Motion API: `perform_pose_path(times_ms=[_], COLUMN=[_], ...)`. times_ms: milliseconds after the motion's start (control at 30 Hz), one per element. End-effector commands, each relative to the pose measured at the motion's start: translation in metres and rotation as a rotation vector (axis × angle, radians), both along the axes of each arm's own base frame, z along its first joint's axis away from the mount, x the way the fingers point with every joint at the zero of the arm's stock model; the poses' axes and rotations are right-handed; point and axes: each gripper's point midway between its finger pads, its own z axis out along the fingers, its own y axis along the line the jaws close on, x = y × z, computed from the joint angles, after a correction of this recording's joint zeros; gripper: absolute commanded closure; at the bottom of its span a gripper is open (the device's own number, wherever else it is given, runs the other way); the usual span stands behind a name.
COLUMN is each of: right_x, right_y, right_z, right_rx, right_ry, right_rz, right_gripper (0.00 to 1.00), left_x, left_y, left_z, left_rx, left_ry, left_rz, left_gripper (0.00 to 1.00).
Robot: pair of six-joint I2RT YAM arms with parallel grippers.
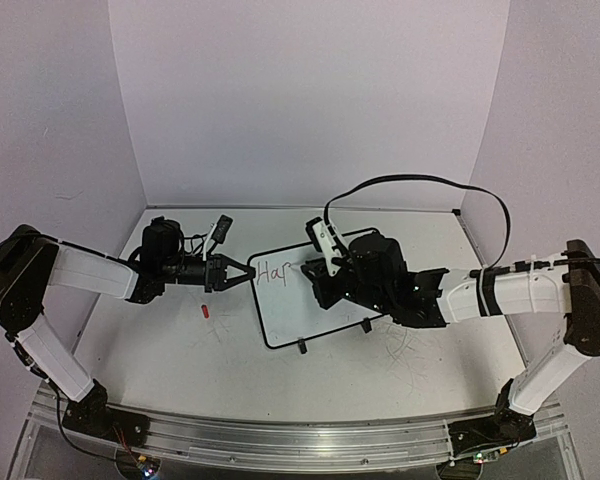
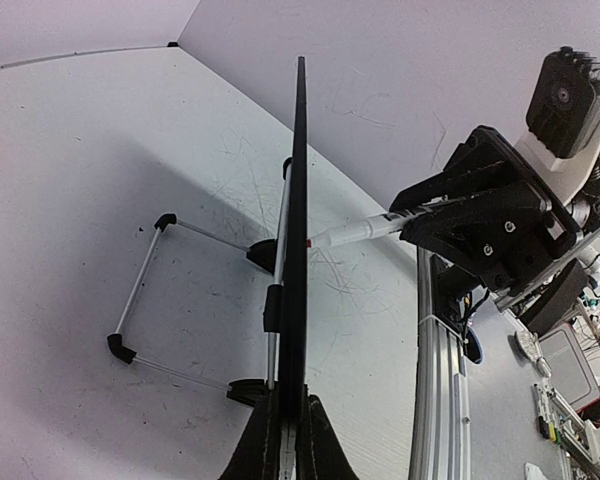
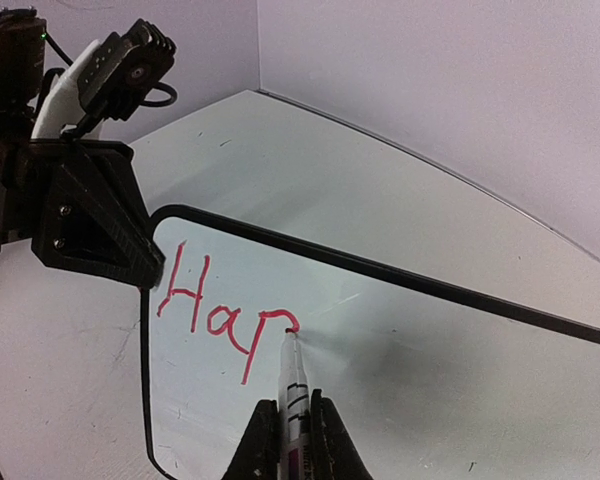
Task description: Write a sentence on the whiteboard
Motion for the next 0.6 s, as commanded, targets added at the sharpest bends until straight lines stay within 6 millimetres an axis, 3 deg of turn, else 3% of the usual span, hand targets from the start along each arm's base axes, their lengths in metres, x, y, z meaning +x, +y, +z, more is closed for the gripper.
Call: perform_pose_path(times_ms=[0,300,567], right_x=[0.003,0.006,0.006], right_y=[0.001,0.009,0.005], right_z=[-0.004,-0.001,0.018], right_rx=[0.009,0.019,0.058], right_ry=[0.019,0.018,-0.007], right_rz=[-0.003,0.005,-0.003], right_gripper=[1.0,1.0,1.0], left_x=[-0.006,-0.007,-0.006], left_y=[-0.002,-0.001,-0.002], left_z=[0.016,0.017,0.016], left_rx=[-0.028,-0.028,-0.027], left_ry=[-0.033,-0.034,-0.033], left_rz=[-0.039,-0.038,-0.037], left_gripper=[1.0,1.0,1.0])
